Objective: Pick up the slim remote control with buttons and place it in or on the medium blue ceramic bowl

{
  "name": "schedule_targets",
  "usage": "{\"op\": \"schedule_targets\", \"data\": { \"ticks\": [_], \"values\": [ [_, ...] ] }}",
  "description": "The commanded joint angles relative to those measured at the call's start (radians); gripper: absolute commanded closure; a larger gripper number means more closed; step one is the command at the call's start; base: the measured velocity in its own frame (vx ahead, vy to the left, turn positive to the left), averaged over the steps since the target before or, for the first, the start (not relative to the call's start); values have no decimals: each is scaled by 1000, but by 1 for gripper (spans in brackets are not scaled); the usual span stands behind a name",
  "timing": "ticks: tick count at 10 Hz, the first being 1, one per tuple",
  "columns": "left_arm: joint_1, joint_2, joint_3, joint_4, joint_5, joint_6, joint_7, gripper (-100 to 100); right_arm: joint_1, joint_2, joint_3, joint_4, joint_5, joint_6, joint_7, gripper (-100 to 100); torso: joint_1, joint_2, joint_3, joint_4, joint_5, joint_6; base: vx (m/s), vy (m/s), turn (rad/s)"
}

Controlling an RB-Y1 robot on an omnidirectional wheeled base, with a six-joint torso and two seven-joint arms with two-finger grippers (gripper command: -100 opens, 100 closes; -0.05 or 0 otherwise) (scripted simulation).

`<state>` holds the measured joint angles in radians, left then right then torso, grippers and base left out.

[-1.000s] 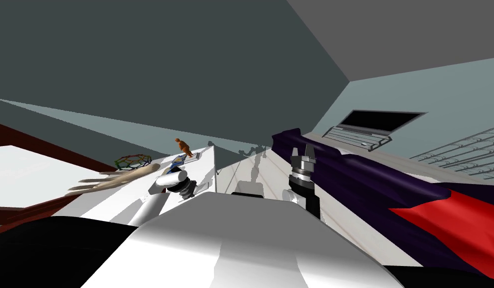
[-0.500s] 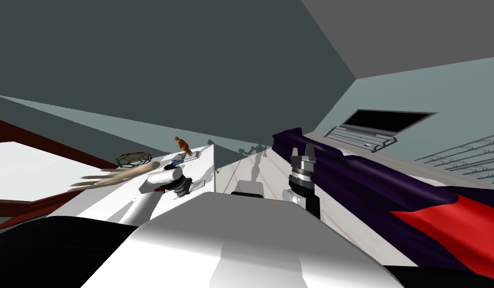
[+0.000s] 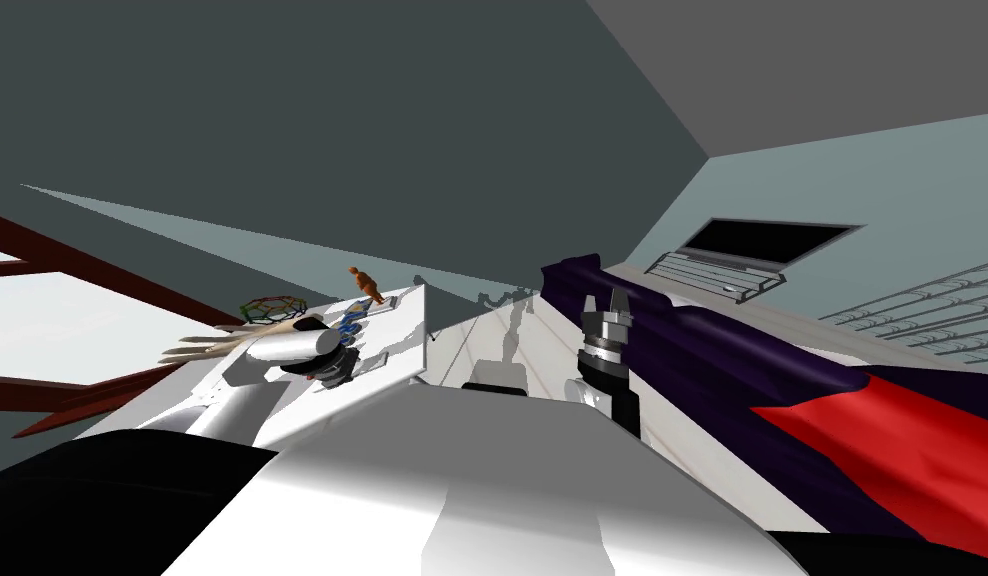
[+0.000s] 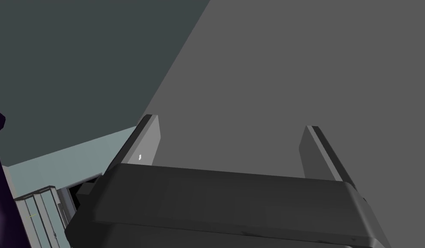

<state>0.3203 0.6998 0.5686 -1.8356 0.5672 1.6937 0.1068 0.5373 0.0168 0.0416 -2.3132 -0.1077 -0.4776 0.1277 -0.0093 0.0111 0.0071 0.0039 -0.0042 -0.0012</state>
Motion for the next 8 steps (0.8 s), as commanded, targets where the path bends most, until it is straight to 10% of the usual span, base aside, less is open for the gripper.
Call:
{"op": "schedule_targets", "data": {
  "ticks": [1, 8],
  "values": [
    [32, 43, 23, -16, 5, -4, 24, 100, 0, 0, 0, 0, 0, 0, 0, 0, 0, 0, 0, 0, 0, 0, -131, -98, -10],
    [168, 180, 88, -15, 88, 1, 108, 100, 0, 0, 0, 0, 0, 0, 0, 0, 11, 3, 1, 0, 3, 0, -152, -20, -58]
  ]
}}
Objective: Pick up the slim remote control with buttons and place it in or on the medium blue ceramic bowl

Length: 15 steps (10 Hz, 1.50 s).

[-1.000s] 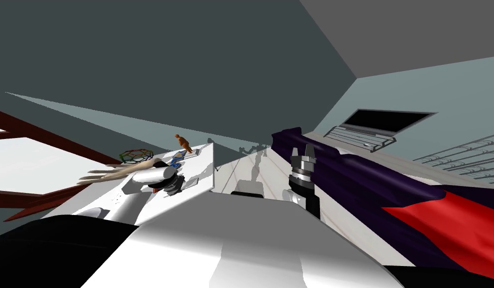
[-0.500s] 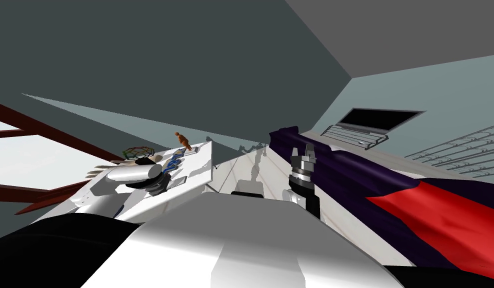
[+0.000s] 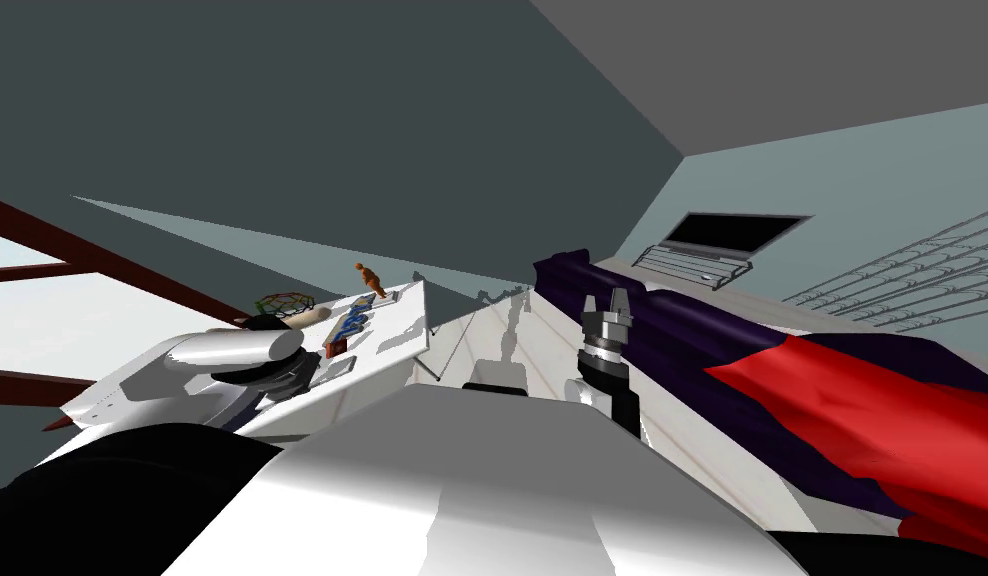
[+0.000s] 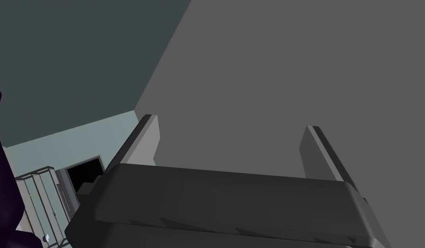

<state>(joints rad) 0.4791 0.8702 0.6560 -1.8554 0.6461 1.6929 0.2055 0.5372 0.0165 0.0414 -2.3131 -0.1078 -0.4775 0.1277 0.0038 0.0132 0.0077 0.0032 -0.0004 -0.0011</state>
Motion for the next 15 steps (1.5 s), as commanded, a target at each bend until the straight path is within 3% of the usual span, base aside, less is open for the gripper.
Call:
{"op": "schedule_targets", "data": {
  "ticks": [1, 10, 15],
  "values": [
    [27, 21, 5, 11, 28, 3, 19, 100, 0, 0, 0, 0, 0, 0, 0, 0, 0, 0, 0, 0, 0, 0, -124, 96, -91],
    [174, 81, 30, 78, 232, 31, 72, 100, 0, 0, 0, 0, 0, 0, 0, 0, 14, -4, -3, -2, 3, 0, -134, 167, -132],
    [204, 101, 51, 90, 336, 58, 77, 100, 0, 0, 0, 0, 0, 0, 0, 0, 13, -7, -4, -2, 2, 1, -125, 190, -103]
  ]
}}
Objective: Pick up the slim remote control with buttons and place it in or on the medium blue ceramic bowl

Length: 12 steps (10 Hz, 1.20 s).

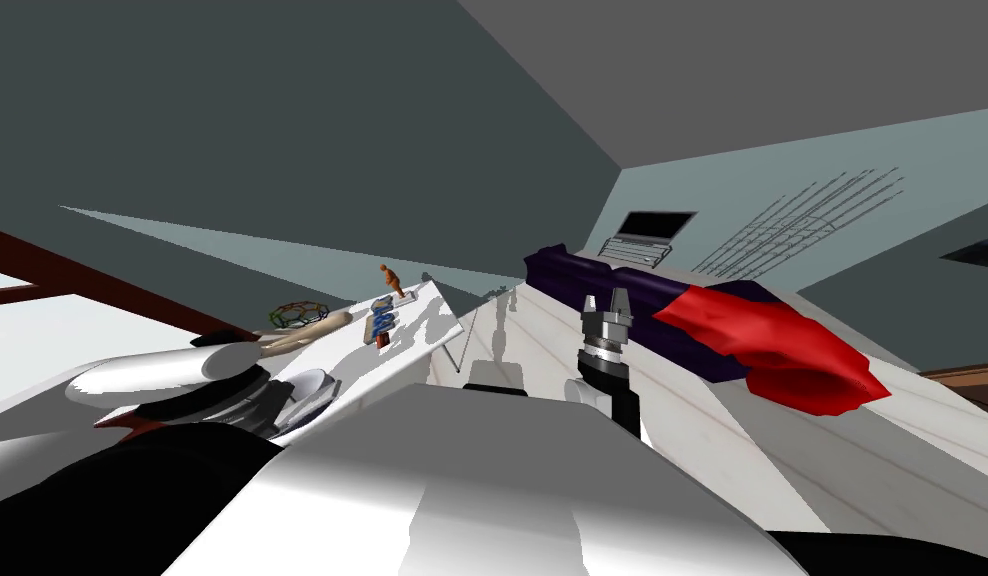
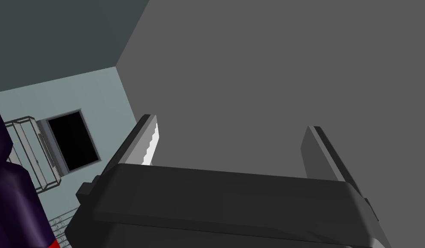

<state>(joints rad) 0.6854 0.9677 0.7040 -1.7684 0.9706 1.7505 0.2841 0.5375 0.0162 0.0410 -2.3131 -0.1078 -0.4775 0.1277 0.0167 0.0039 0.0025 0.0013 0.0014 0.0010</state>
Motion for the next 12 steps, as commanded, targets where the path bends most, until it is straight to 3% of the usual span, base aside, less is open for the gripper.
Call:
{"op": "schedule_targets", "data": {
  "ticks": [1, 6, 9, 10, 11, 12],
  "values": [
    [-5, 6, 8, 3, 30, 7, -4, 100, 0, 0, 0, 0, 0, 0, 0, 0, 0, 0, 0, 0, 0, 0, -61, 189, -88],
    [-94, -7, 40, -8, 118, 41, -44, 100, 0, 0, 0, 0, 0, 0, 0, 0, 0, -3, -1, 1, -1, 2, -65, 214, -52],
    [-144, -20, 51, -12, 134, 50, -68, 100, 0, 0, 0, 0, 0, 0, 0, 0, -7, -2, 0, 2, -3, 2, -47, 136, 16],
    [-133, -17, 52, -12, 133, 50, -64, 100, 0, 0, 0, 0, 0, 0, 0, 0, -10, -1, 0, 2, -3, 1, -23, 40, -1],
    [-135, -17, 53, -11, 133, 49, -67, -100, 0, 0, 0, 0, 0, 0, 0, 0, -14, -2, 0, 2, -4, 1, -3, 10, -2],
    [-134, -17, 53, -11, 133, 49, -67, -100, 0, 0, 0, 0, 0, 0, 0, 0, -17, -3, -1, 1, -5, 1, 0, 0, 0]
  ]
}}
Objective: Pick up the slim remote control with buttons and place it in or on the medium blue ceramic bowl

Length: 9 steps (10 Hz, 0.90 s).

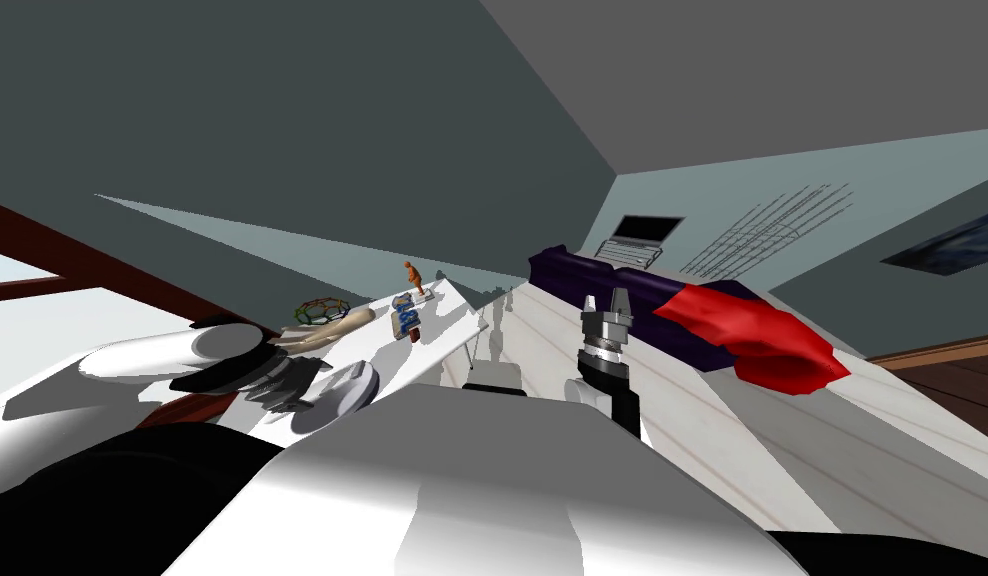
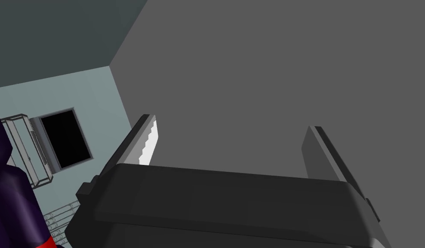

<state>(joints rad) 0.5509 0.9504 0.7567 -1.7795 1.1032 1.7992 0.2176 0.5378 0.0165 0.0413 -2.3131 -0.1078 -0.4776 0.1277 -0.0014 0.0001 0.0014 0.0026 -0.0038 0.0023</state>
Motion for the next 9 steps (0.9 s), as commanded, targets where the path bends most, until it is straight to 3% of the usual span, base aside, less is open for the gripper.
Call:
{"op": "schedule_targets", "data": {
  "ticks": [1, 3, 4, 5, 9],
  "values": [
    [0, 0, 0, 0, 0, 0, 0, -100, 0, 0, 0, 0, 0, 0, 0, 0, 0, 0, 0, 0, 0, 0, 0, 0, 0],
    [0, 0, 0, 0, 0, 0, 0, -100, 0, 0, 0, 0, 0, 0, 0, 0, -1, 0, 0, 0, 0, 0, 0, 0, 0],
    [0, 0, 0, 0, 0, 0, 0, 0, 0, 0, 0, 0, 0, 0, 0, 0, -1, 0, 0, 0, 0, 0, 0, 0, 0],
    [12, 20, 33, -31, 37, 34, 19, -100, 0, 0, 0, 0, 0, 0, 0, 0, -1, 0, 0, 0, 0, 0, 21, 14, 81],
    [37, 60, 98, -94, 110, 103, 58, -100, 0, 0, 0, 0, 0, 0, 0, 0, 1, -3, -2, -1, 0, 0, 36, 24, 63]
  ]
}}
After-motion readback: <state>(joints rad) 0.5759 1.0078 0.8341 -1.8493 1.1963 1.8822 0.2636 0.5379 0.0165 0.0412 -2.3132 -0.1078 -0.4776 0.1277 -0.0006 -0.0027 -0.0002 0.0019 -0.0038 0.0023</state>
